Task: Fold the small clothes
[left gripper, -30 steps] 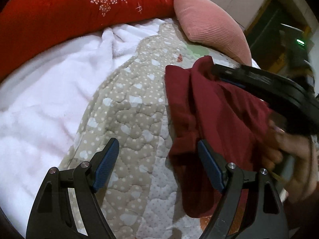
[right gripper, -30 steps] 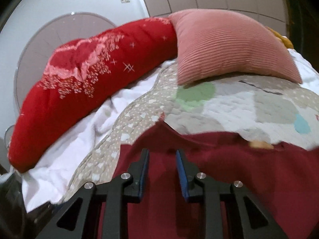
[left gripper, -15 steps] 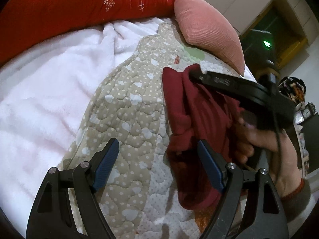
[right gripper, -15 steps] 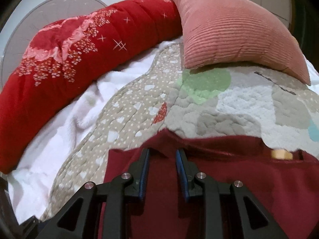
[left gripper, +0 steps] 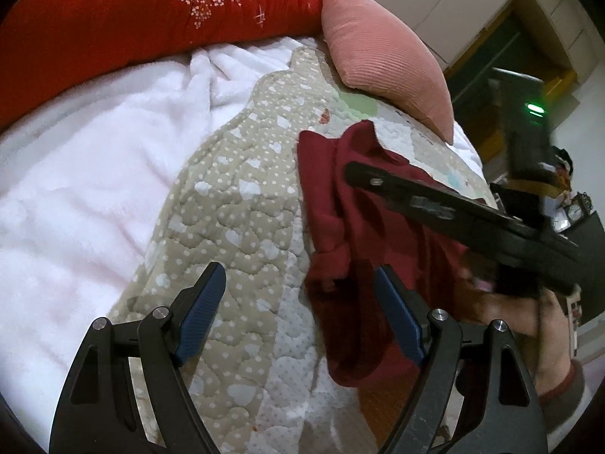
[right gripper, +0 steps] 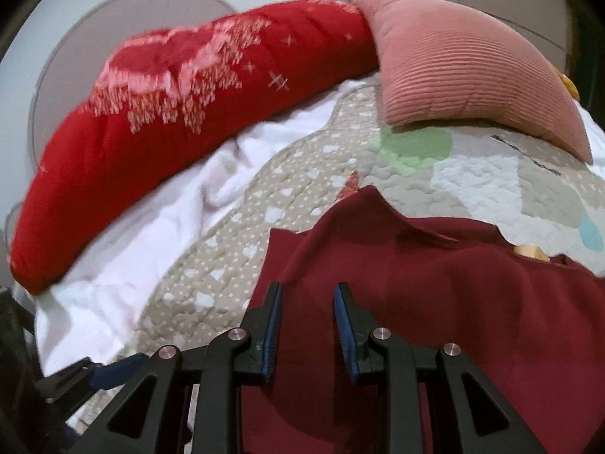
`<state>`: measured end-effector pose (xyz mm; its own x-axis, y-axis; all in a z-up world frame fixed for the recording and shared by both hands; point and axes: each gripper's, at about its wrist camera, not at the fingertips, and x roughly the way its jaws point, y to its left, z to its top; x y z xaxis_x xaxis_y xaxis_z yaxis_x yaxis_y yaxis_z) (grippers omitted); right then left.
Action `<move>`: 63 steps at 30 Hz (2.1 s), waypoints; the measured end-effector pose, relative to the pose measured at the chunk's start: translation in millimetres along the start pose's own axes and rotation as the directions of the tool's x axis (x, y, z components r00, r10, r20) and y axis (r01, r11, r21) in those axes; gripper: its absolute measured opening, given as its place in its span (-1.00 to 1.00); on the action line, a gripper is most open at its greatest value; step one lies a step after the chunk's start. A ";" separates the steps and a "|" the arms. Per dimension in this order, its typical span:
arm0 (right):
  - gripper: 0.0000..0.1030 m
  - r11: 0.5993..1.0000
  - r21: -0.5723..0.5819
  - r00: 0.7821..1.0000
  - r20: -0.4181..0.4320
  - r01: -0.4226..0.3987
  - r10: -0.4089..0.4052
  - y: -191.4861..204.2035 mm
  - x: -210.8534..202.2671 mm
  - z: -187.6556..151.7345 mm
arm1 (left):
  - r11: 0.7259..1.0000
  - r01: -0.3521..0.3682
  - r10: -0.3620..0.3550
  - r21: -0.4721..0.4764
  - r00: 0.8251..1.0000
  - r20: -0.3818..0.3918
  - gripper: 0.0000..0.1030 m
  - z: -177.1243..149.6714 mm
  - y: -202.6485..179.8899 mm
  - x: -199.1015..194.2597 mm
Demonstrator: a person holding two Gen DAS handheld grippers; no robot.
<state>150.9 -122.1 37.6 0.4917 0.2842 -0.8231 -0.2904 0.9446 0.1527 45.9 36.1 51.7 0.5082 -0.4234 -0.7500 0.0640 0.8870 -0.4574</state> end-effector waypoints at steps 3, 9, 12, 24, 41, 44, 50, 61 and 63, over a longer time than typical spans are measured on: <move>-0.41 1.000 0.007 0.999 -0.040 0.007 -0.007 -2.0 12.9 8.2 | 0.998 0.053 -0.054 -0.031 0.998 -0.028 0.58 -2.6 0.9 3.6; 0.30 0.998 0.063 0.997 -0.073 0.001 0.004 -8.9 2.5 24.7 | 0.996 0.077 -0.080 -0.053 0.995 -0.060 0.58 -9.9 -1.2 10.5; 0.36 0.999 0.013 0.992 -0.123 0.031 -0.030 -5.7 4.0 26.2 | 0.996 0.079 -0.081 -0.050 0.995 -0.057 0.58 -13.3 -3.9 11.9; 0.80 0.959 -0.228 0.950 -0.221 0.170 -0.221 33.2 55.2 15.4 | 0.998 0.048 -0.049 -0.044 0.998 -0.034 0.58 -24.9 -4.2 14.0; -0.66 0.999 -0.051 0.999 0.036 -0.004 0.006 -13.1 -42.3 3.9 | 0.986 0.111 -0.113 0.126 0.994 0.011 -0.46 -25.8 -62.5 4.6; -0.68 0.999 -0.043 0.997 0.078 0.001 0.002 -24.1 -64.9 4.4 | 0.968 0.130 -0.140 0.213 0.990 0.031 -0.60 -27.0 -97.0 -7.5; -0.70 0.999 0.012 0.984 0.173 0.043 -0.045 -76.4 -129.1 -3.7 | 0.913 0.233 -0.242 0.334 0.970 -0.014 -0.64 -26.6 -177.8 -15.9; -0.70 0.967 0.166 0.962 0.167 0.191 -0.219 -201.0 -190.3 -60.9 | 0.838 0.318 -0.259 0.443 0.947 -0.191 -0.64 -64.6 -291.1 57.4; -0.70 0.955 0.192 0.957 0.135 0.227 -0.255 -220.5 -181.5 -74.8 | 0.842 0.321 -0.249 0.434 0.944 -0.216 -0.64 -72.0 -296.7 74.5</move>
<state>64.3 -394.2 112.4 0.6558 0.0537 -0.7530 -0.0083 0.9979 0.0639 2.9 -271.9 97.2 0.2782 -0.6604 -0.6975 0.5901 0.6904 -0.4184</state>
